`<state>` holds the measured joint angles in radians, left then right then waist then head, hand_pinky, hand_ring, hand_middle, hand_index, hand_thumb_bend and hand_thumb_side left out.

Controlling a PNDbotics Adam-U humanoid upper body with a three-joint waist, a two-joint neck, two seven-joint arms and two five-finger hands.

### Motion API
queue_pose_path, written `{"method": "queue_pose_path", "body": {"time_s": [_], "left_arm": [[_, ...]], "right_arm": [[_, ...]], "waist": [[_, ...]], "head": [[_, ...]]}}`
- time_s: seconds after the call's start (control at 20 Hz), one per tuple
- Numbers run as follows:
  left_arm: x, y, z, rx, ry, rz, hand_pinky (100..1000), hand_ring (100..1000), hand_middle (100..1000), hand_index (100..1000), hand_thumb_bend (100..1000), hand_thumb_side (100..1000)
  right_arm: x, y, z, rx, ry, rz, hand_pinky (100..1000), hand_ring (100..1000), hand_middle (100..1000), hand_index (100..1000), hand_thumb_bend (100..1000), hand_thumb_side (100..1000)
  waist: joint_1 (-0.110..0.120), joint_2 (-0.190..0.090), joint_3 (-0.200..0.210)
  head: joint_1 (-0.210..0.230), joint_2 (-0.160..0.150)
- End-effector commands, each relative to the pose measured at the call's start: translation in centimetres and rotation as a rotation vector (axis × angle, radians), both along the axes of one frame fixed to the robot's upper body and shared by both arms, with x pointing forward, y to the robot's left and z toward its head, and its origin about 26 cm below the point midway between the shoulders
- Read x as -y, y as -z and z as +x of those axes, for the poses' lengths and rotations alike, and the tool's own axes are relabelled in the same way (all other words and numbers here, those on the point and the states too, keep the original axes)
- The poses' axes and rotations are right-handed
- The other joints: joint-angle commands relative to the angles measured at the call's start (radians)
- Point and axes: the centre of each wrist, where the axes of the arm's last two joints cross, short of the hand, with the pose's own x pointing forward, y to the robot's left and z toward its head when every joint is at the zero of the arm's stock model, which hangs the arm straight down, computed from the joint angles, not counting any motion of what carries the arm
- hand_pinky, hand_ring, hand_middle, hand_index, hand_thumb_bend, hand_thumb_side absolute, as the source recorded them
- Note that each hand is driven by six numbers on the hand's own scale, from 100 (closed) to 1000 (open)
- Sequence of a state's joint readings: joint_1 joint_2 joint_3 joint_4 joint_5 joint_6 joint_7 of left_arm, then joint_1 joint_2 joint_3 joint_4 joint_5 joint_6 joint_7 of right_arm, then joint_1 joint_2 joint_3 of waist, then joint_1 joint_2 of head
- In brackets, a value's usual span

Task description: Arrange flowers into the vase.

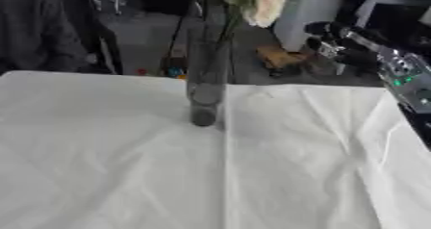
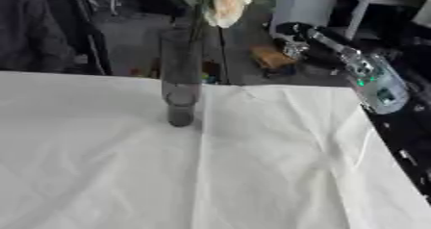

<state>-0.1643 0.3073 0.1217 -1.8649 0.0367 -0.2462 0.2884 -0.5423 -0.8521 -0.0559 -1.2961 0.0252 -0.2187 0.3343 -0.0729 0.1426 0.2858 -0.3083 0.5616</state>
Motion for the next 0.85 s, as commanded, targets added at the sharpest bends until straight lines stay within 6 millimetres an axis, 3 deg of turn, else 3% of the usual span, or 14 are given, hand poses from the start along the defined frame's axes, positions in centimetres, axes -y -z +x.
{"method": "queue_pose_path", "body": {"time_s": [0.05,0.55,0.65,0.8,0.85], "left_arm": [[-0.7,-0.9,-0.2,0.033,-0.038,0.016,688,624,621,813,376,170],[-1.4,-1.1,-0.5,0.032,-0.109,0.024,687,625,622,815,376,176],[-1.5,-1.0,-0.5,0.028,-0.115,0.023,687,626,622,815,381,195],[-1.5,-0.9,-0.5,0.027,-0.119,0.021,687,626,622,815,382,197],[-1.5,-0.9,-0.6,0.024,-0.120,0.020,687,626,622,816,392,233]], "right_arm": [[0.2,-2.6,-1.8,0.081,-0.008,0.002,1000,1000,903,942,335,785],[-1.1,-0.1,-6.0,0.147,-0.006,0.110,1000,1000,860,919,295,752],[-1.4,1.0,-6.6,0.142,-0.007,0.159,954,964,823,903,249,764],[-1.7,1.6,-7.3,0.130,-0.017,0.211,952,962,822,902,248,764],[-1.8,2.0,-7.5,0.133,-0.014,0.238,887,917,787,883,201,765]], "waist": [[0.006,-0.009,-0.010],[0.018,-0.006,-0.065],[0.020,-0.007,-0.073],[0.021,-0.007,-0.077],[0.023,-0.006,-0.083]], "head": [[0.020,0.007],[0.064,0.011],[0.067,0.011],[0.071,0.009],[0.075,0.011]]}}
